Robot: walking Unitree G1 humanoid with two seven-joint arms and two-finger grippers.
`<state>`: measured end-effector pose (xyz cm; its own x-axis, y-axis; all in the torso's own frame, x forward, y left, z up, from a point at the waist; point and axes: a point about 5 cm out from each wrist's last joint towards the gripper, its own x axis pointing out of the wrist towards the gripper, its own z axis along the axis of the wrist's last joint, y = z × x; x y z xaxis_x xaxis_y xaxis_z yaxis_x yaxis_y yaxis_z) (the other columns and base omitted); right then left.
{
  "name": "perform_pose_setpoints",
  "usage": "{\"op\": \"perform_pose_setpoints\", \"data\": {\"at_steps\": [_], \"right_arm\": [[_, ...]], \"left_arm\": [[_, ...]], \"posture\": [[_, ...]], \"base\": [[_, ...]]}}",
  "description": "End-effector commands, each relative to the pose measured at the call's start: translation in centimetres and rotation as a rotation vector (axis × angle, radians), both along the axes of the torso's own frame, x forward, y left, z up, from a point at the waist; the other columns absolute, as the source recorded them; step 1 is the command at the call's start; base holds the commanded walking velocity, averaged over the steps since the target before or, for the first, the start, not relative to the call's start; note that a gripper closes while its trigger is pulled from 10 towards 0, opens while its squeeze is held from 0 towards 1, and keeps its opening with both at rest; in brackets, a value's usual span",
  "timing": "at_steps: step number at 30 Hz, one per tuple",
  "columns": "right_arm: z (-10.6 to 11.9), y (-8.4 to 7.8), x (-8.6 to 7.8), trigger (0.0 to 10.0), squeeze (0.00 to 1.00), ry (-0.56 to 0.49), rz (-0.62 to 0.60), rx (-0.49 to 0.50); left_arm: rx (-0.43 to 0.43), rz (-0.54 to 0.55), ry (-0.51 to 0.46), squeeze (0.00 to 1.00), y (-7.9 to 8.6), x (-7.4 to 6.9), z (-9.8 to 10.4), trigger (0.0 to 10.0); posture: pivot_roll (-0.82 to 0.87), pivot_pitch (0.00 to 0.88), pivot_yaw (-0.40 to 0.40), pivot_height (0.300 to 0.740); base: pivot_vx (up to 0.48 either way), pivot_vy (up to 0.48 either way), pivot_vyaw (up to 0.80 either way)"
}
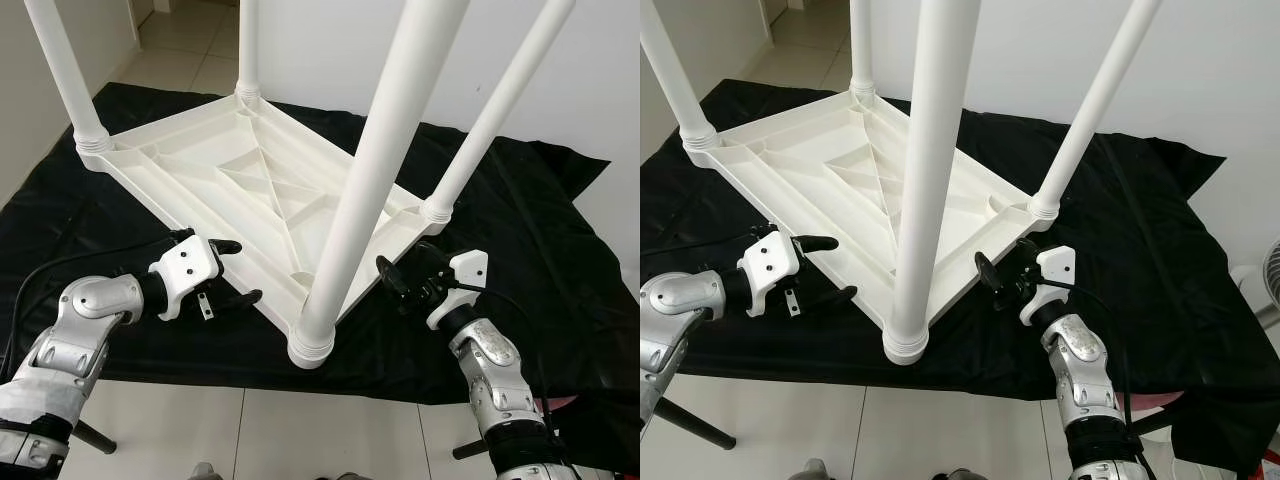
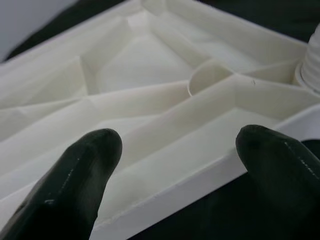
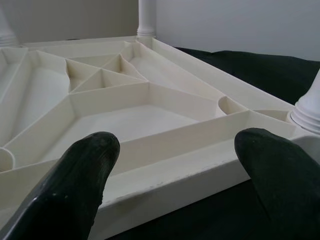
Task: Building children table
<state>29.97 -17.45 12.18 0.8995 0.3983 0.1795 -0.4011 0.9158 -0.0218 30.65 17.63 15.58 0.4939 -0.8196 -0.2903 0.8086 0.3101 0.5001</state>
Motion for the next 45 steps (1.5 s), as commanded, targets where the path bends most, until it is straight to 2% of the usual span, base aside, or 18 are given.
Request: {"op": "perform_pose_setpoints", "data": {"at_steps": [1,11,16,30,33,42,44,45], "right_arm": [[0.3,-0.2,0.1,10.0,0.0,-0.013,-0.016,0.0],[0.6,-1.0,0.0,10.0,0.0,-0.028,-0.054,-0.011],[0.6,-1.0,0.0,10.0,0.0,-0.032,-0.058,-0.015],[0.5,-1.2,-0.5,10.0,0.0,-0.035,-0.081,-0.015],[0.4,-1.1,-0.7,10.0,0.0,-0.032,-0.082,-0.018],[0.2,-1.5,-1.3,10.0,0.0,-0.026,-0.098,-0.025],[0.2,-1.4,-1.3,10.0,0.0,-0.026,-0.097,-0.027],[0.2,-1.4,-1.3,10.0,0.0,-0.026,-0.097,-0.027]], "left_arm": [[0.072,-0.073,0.022,0.0,-0.7,0.2,-1.0,10.0],[0.158,-0.175,0.065,0.0,-0.4,1.4,-0.5,10.0],[0.216,-0.251,0.096,0.0,-0.9,2.1,-0.4,10.0],[0.251,-0.344,0.144,0.0,-2.0,2.6,-0.9,10.0],[0.261,-0.39,0.185,0.0,-2.8,2.5,-1.6,10.0],[0.255,-0.451,0.242,0.0,-3.5,2.2,-2.5,10.0],[0.239,-0.452,0.267,0.0,-3.6,2.2,-2.7,8.5],[0.239,-0.452,0.267,0.0,-3.6,2.2,-2.7,8.5]], "posture": [[0.05,0.046,-0.068,0.74],[0.03,0.047,-0.038,0.74],[0.02,0.05,-0.034,0.74],[-0.01,0.058,0.004,0.74],[-0.02,0.059,0.011,0.74],[-0.04,0.055,0.019,0.74],[-0.04,0.052,0.023,0.74],[-0.04,0.052,0.023,0.74]], "base": [[0.0,0.0,0.0],[0.0,0.0,0.0],[0.0,0.0,0.0],[0.0,0.0,0.0],[0.0,0.0,0.0],[0.0,0.0,0.0],[0.0,0.0,0.0],[0.0,0.0,0.0]]}}
